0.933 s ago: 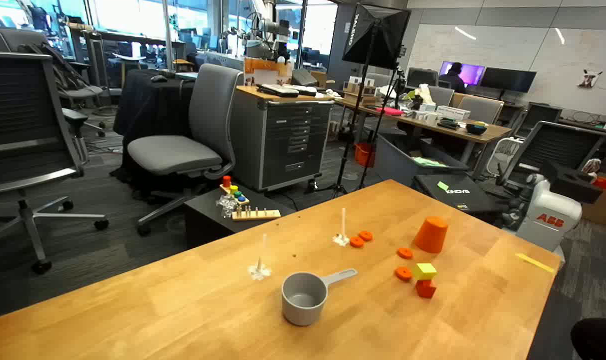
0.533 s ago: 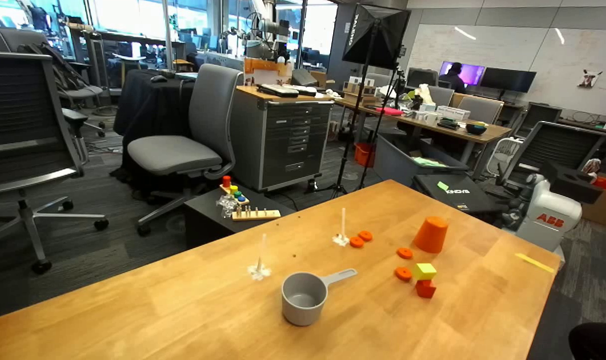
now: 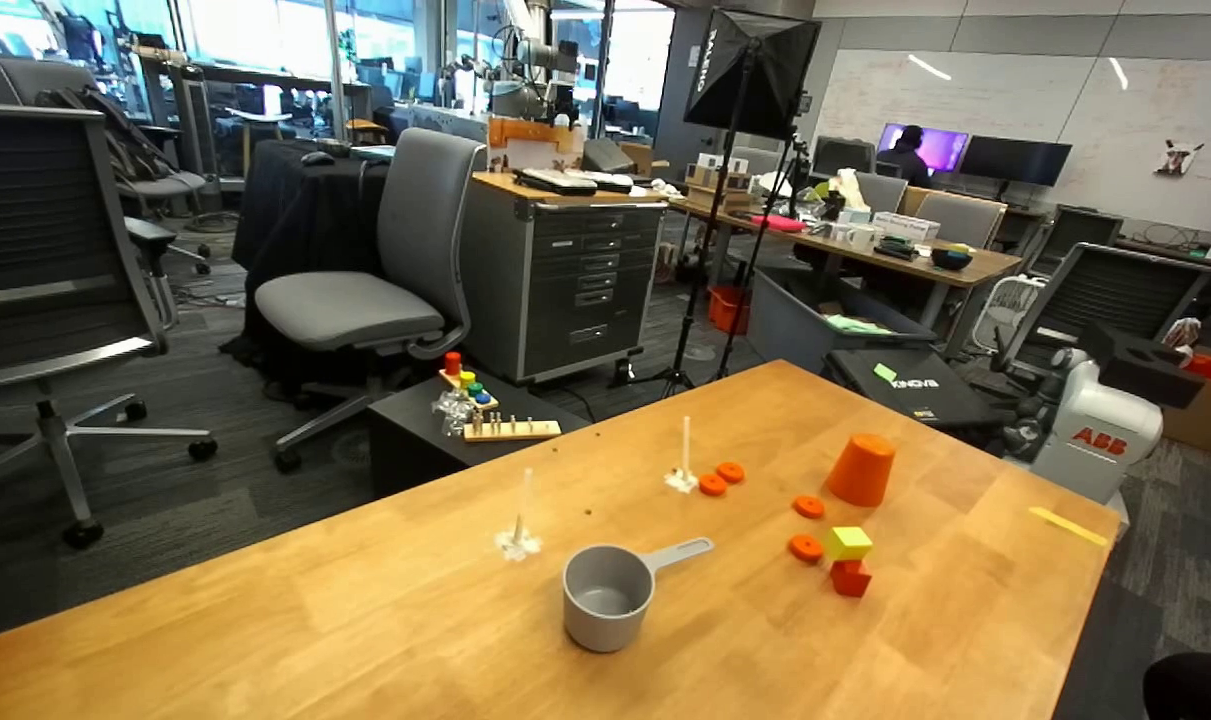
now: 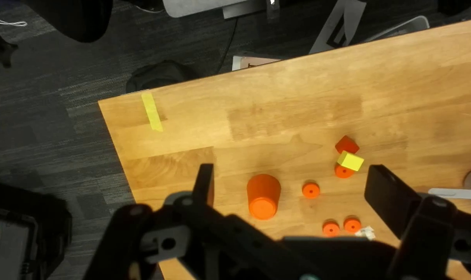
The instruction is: Put the three blocks in the gray cup
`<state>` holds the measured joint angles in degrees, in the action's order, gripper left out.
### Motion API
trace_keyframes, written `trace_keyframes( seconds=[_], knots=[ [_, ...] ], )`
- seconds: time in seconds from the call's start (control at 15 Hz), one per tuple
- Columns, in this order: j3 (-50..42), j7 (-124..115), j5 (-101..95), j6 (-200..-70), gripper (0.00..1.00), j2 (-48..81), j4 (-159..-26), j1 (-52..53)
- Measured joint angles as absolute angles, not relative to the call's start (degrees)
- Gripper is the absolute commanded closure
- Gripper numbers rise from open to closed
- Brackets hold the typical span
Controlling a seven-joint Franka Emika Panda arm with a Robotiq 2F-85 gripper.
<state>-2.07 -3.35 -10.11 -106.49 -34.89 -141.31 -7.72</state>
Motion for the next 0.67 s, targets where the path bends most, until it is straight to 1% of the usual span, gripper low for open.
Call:
trace_keyframes(
  seconds=[0.33, 0.67],
  knots=[
    [-2.18, -0.87, -10.12, -110.31, 0.00, -32.82, -140.57, -5.83],
    [1.24, -2.11, -9.92, -116.00, 0.00, -20.47, -138.84, -2.15]
  ],
)
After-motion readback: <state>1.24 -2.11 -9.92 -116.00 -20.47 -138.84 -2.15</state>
